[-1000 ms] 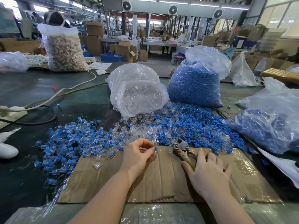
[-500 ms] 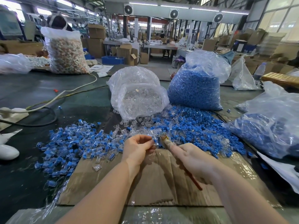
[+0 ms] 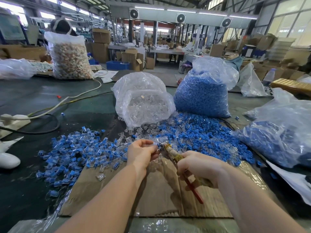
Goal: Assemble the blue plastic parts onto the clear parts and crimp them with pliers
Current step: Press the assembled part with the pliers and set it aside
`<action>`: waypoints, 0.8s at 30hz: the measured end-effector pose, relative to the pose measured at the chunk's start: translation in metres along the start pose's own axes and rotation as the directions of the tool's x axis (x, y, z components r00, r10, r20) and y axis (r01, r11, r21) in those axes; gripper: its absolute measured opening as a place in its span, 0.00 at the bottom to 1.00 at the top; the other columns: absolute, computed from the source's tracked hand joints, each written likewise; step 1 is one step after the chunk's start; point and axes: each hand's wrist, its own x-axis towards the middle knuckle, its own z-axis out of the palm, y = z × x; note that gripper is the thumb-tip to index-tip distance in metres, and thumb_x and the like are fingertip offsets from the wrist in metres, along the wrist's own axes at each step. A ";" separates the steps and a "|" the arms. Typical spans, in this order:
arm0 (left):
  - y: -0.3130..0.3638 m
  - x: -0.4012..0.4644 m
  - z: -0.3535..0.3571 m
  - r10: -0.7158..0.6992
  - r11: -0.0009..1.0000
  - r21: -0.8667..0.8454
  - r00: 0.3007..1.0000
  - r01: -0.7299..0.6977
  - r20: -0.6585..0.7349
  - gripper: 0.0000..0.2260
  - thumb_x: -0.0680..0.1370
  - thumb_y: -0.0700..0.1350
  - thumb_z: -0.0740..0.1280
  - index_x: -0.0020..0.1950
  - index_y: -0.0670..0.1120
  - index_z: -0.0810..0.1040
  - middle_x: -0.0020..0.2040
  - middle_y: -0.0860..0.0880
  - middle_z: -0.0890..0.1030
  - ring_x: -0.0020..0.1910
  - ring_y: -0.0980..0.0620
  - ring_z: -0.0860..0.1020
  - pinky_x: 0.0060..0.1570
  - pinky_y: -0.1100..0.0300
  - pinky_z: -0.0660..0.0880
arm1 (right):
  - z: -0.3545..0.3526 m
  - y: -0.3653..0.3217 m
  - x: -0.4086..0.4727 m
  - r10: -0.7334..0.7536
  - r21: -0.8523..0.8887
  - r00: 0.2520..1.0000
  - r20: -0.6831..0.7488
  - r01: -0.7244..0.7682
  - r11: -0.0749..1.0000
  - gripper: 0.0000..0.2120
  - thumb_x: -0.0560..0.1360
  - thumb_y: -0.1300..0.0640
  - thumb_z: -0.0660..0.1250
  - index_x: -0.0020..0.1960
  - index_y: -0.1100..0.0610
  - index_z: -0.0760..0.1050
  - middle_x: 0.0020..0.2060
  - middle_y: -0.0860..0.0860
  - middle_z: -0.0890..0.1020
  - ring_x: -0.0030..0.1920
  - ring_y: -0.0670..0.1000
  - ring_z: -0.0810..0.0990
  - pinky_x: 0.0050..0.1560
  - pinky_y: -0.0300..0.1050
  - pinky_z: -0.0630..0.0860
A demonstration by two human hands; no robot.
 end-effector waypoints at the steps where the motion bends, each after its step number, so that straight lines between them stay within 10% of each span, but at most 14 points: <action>1: 0.001 0.000 0.000 0.002 1.000 -0.001 1.000 -0.002 -0.009 0.08 0.72 0.31 0.69 0.49 0.38 0.76 0.40 0.42 0.80 0.29 0.55 0.80 0.28 0.66 0.77 | 0.000 0.000 0.000 -0.003 0.007 1.000 0.001 0.003 1.000 0.12 0.70 0.64 0.62 0.53 0.60 0.70 0.44 0.57 0.74 0.45 0.54 0.76 0.52 0.59 0.79; 17: 0.003 0.000 0.004 -0.085 0.993 -0.085 0.995 0.081 -0.048 0.07 0.71 0.29 0.69 0.43 0.39 0.76 0.38 0.43 0.78 0.32 0.51 0.77 0.28 0.66 0.77 | 0.002 -0.001 -0.005 -0.023 -0.003 0.999 0.036 0.023 1.000 0.22 0.62 0.65 0.63 0.56 0.60 0.71 0.57 0.66 0.77 0.45 0.57 0.77 0.50 0.55 0.74; 24: 0.001 0.002 0.007 -0.097 0.990 -0.107 0.992 0.088 -0.080 0.07 0.71 0.30 0.69 0.47 0.38 0.77 0.42 0.42 0.79 0.34 0.51 0.78 0.30 0.66 0.77 | 0.003 -0.005 -0.003 -0.065 -0.104 0.998 -0.009 0.064 0.992 0.14 0.71 0.67 0.59 0.55 0.59 0.67 0.41 0.55 0.73 0.39 0.51 0.75 0.42 0.44 0.78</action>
